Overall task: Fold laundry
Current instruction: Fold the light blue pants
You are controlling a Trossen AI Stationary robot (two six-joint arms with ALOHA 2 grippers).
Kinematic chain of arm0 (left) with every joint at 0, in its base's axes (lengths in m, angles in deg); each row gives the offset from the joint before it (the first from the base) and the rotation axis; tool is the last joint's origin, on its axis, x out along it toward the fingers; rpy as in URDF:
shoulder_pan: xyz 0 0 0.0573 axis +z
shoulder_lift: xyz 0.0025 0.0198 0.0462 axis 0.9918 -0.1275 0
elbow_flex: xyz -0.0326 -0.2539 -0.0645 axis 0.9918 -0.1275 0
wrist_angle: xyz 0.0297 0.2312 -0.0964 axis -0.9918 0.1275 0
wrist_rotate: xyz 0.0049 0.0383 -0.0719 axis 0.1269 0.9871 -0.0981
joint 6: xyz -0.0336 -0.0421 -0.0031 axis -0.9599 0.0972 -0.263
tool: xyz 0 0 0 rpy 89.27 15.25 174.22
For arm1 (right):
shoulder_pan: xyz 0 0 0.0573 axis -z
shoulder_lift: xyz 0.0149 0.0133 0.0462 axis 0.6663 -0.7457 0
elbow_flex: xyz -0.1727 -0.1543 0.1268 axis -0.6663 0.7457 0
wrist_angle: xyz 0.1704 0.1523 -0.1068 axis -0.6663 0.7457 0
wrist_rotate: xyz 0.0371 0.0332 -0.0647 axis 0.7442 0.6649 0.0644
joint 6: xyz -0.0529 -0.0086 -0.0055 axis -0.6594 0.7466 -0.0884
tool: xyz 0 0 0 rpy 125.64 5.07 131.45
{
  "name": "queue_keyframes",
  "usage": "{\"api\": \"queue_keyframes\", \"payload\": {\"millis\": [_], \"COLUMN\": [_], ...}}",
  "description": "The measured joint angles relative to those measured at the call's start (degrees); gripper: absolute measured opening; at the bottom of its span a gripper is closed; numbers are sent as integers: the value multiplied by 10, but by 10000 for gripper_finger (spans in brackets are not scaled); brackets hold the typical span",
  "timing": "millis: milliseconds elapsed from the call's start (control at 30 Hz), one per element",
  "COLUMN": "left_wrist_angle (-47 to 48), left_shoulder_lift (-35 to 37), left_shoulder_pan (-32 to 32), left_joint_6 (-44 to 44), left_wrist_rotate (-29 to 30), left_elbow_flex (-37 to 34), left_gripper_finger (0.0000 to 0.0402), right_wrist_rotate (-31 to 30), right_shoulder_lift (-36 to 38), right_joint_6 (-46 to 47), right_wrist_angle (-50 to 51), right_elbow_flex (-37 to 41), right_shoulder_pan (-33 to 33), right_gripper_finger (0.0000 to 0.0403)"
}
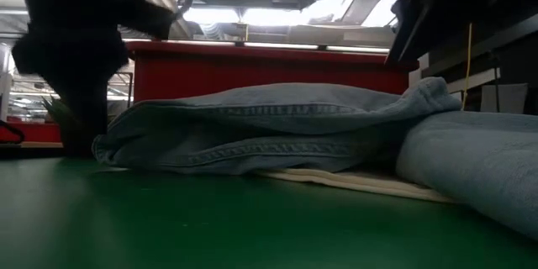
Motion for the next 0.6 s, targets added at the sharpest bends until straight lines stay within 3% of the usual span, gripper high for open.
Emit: {"api": "queue_keyframes", "payload": {"millis": [400, 500, 600], "left_wrist_angle": [-97, -91, -69], "left_shoulder_lift": [0, 0, 0], "left_shoulder_pan": [31, 45, 51], "left_joint_6": [-9, -8, 3], "left_wrist_rotate": [45, 39, 16], "left_elbow_flex": [-79, -79, -79], "left_gripper_finger": [102, 73, 19], "right_wrist_rotate": [5, 5, 5], "right_shoulder_lift": [-85, -108, -126], "right_joint_6": [0, -2, -2], "right_wrist_angle": [-15, -15, -15], "right_elbow_flex": [0, 0, 0], "right_shoulder_pan": [48, 65, 82], "right_gripper_finger": [225, 225, 225]}}
